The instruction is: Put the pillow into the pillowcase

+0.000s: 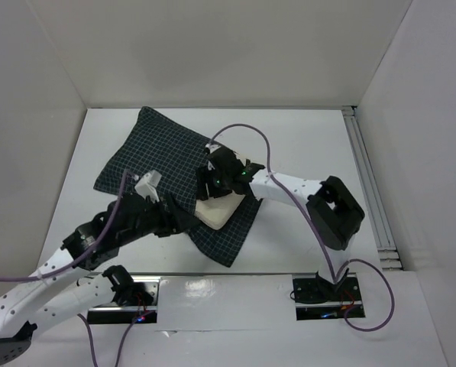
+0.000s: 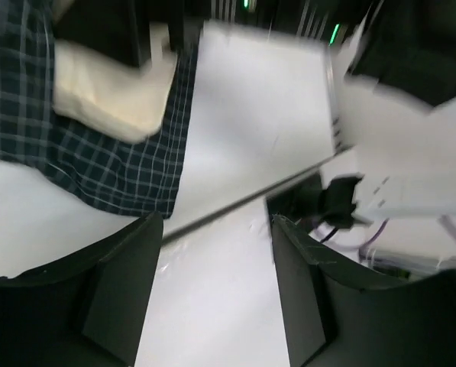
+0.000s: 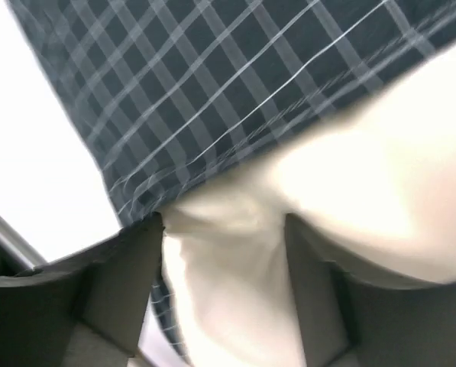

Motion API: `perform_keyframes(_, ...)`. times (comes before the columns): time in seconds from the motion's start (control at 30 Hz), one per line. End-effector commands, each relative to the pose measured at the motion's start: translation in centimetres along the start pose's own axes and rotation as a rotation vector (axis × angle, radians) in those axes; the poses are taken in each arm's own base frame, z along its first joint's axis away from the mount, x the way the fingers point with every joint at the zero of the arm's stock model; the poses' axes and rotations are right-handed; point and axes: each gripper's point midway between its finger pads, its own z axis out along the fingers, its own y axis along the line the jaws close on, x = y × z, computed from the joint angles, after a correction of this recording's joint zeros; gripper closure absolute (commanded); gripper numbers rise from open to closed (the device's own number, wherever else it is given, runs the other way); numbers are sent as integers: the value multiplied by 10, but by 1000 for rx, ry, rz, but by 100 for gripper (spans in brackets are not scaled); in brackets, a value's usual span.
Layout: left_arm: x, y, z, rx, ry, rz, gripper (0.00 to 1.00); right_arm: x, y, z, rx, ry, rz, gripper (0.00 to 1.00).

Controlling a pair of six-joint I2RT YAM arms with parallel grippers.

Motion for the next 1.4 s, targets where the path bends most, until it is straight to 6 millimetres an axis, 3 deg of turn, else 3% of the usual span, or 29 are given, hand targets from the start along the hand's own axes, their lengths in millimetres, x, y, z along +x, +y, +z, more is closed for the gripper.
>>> perform_keyframes(0.0, -28, -6, -13, -114, -34, 104, 27, -18, -17, -58, 72, -81, -32, 25)
perform_keyframes(0.03, -44, -12, -14, -149, -64, 127, 27, -17, -19, -69, 85, -97, -32, 23)
perform_keyframes(0.07, -45, -4, -10, -215, -38, 171, 27, -22, -34, -89, 115, -147, 5, 23)
perform_keyframes(0.1, -41, 4, 11, -295, 16, 207, 27, -20, -42, -98, 128, -153, 33, 23)
perform_keyframes(0.13, -60, -4, 16, -332, -27, 233, 27, -19, -51, -106, 134, -165, 64, 23)
perform_keyframes(0.17, -63, -6, 25, -374, -24, 269, 27, -1, -62, -107, 131, -133, 111, 24)
perform_keyframes(0.2, -69, -4, 34, -431, -25, 301, 27, -10, -75, -123, 128, -182, 161, 24)
perform_keyframes(0.23, -70, 14, 54, -573, -4, 348, 27, -11, -82, -127, 119, -203, 195, 26)
perform_keyframes(0.27, -87, 0, 61, -588, -35, 367, 26, -9, -87, -130, 106, -211, 224, 26)
perform_keyframes(0.3, -91, 2, 70, -634, -31, 383, 26, -4, -99, -134, 89, -208, 284, 28)
perform_keyframes(0.33, -87, 15, 89, -718, 16, 424, 26, -6, -101, -136, 66, -222, 302, 28)
perform_keyframes(0.37, -101, 4, 94, -732, -23, 430, 26, -5, -104, -135, 50, -218, 314, 28)
perform_keyframes(0.57, -122, 13, 133, -864, -46, 464, 26, -3, -115, -137, 4, -209, 372, 28)
perform_keyframes(0.6, -121, 15, 148, -869, -38, 474, 26, -1, -115, -135, -1, -197, 374, 26)
perform_keyframes(0.7, -120, 19, 167, -891, -16, 512, 26, -1, -115, -133, -17, -190, 379, 25)
perform_keyframes(0.77, -115, 35, 183, -930, 19, 528, 26, 0, -114, -129, -32, -187, 386, 22)
perform_keyframes(0.87, -116, 53, 196, -971, 40, 521, 27, 0, -114, -127, -39, -181, 386, 19)
perform_keyframes(1.17, -125, 94, 210, -1061, 89, 536, 30, -1, -110, -122, -68, -176, 390, 15)
perform_keyframes(1.33, -131, 108, 207, -1089, 93, 492, 46, 4, -113, -117, -62, -160, 397, 15)
perform_keyframes(1.37, -129, 110, 206, -1095, 101, 494, 58, 2, -111, -117, -77, -164, 392, 15)
